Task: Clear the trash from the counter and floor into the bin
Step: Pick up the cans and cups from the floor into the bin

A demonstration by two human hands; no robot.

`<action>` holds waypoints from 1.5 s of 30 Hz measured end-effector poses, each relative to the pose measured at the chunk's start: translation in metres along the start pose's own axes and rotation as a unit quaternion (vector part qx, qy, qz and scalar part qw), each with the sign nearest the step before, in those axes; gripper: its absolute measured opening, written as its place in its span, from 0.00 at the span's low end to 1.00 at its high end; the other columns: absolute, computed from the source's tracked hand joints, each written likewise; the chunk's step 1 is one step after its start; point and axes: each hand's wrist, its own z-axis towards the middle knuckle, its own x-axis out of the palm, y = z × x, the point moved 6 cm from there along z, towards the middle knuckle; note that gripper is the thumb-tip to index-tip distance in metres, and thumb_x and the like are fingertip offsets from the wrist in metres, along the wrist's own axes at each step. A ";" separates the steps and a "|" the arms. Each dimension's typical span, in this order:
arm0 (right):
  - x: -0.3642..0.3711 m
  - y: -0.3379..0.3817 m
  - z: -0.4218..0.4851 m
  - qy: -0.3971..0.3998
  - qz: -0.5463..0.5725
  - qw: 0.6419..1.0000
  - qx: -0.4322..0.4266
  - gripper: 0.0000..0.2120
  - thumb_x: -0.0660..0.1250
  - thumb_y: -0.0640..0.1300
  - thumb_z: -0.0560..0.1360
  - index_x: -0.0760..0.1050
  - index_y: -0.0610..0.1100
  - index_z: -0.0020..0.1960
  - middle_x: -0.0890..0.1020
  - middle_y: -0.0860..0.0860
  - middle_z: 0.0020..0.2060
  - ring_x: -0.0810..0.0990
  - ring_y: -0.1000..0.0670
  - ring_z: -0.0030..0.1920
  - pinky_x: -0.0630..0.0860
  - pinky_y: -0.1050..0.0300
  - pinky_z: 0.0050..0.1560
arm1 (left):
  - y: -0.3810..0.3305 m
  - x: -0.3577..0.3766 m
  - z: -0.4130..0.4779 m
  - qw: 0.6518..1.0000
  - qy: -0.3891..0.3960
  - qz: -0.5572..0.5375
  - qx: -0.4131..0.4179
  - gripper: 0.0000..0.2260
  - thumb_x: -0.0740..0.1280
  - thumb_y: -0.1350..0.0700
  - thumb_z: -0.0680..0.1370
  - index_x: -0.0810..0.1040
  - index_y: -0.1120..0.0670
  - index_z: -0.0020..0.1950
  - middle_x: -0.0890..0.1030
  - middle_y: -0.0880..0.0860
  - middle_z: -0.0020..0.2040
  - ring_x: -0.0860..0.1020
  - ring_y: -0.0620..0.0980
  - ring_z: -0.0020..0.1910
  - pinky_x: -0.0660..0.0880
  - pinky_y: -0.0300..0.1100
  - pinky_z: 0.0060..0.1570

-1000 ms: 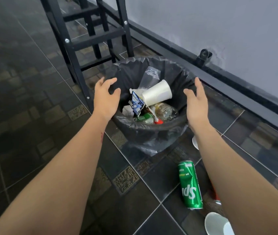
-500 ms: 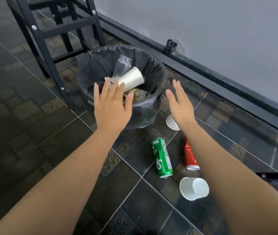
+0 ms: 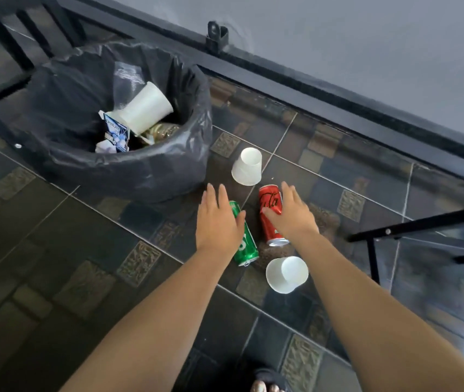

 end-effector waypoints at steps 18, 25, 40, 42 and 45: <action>0.014 -0.012 0.010 -0.047 0.013 0.997 0.058 0.44 0.70 0.50 0.74 0.45 0.51 0.79 0.67 0.43 0.68 0.71 0.38 0.64 0.72 0.42 0.60 | 0.012 0.030 0.013 0.962 0.090 -0.169 -0.193 0.43 0.70 0.51 0.77 0.43 0.51 0.81 0.66 0.61 0.71 0.75 0.64 0.62 0.71 0.53 0.61; -0.037 0.013 -0.002 -0.190 0.127 0.974 -0.009 0.40 0.72 0.50 0.71 0.55 0.48 0.76 0.69 0.47 0.70 0.71 0.41 0.67 0.70 0.44 0.64 | -0.023 -0.039 0.020 0.949 -0.059 -0.300 -0.070 0.37 0.70 0.54 0.76 0.54 0.50 0.80 0.69 0.53 0.72 0.72 0.56 0.68 0.69 0.51 0.62; -0.122 0.169 -0.025 -0.324 0.294 0.884 -0.164 0.39 0.69 0.52 0.75 0.52 0.49 0.79 0.65 0.47 0.70 0.70 0.50 0.66 0.65 0.61 0.58 | 0.012 -0.215 0.020 0.823 -0.353 -0.442 0.058 0.37 0.70 0.57 0.77 0.53 0.52 0.81 0.65 0.52 0.77 0.68 0.49 0.73 0.70 0.44 0.69; -0.127 0.200 -0.025 -0.321 0.302 0.875 -0.199 0.39 0.69 0.53 0.75 0.51 0.50 0.79 0.66 0.48 0.70 0.69 0.51 0.67 0.65 0.61 0.60 | 0.034 -0.238 0.023 0.801 -0.396 -0.447 0.042 0.37 0.69 0.58 0.77 0.53 0.52 0.81 0.64 0.53 0.78 0.67 0.49 0.74 0.70 0.46 0.70; -0.125 0.245 -0.023 -0.292 0.299 0.873 -0.251 0.39 0.69 0.53 0.75 0.51 0.50 0.79 0.65 0.49 0.72 0.67 0.56 0.68 0.66 0.59 0.63 | 0.068 -0.263 0.032 0.806 -0.423 -0.414 0.022 0.36 0.69 0.58 0.78 0.53 0.50 0.81 0.62 0.51 0.79 0.65 0.47 0.75 0.69 0.44 0.69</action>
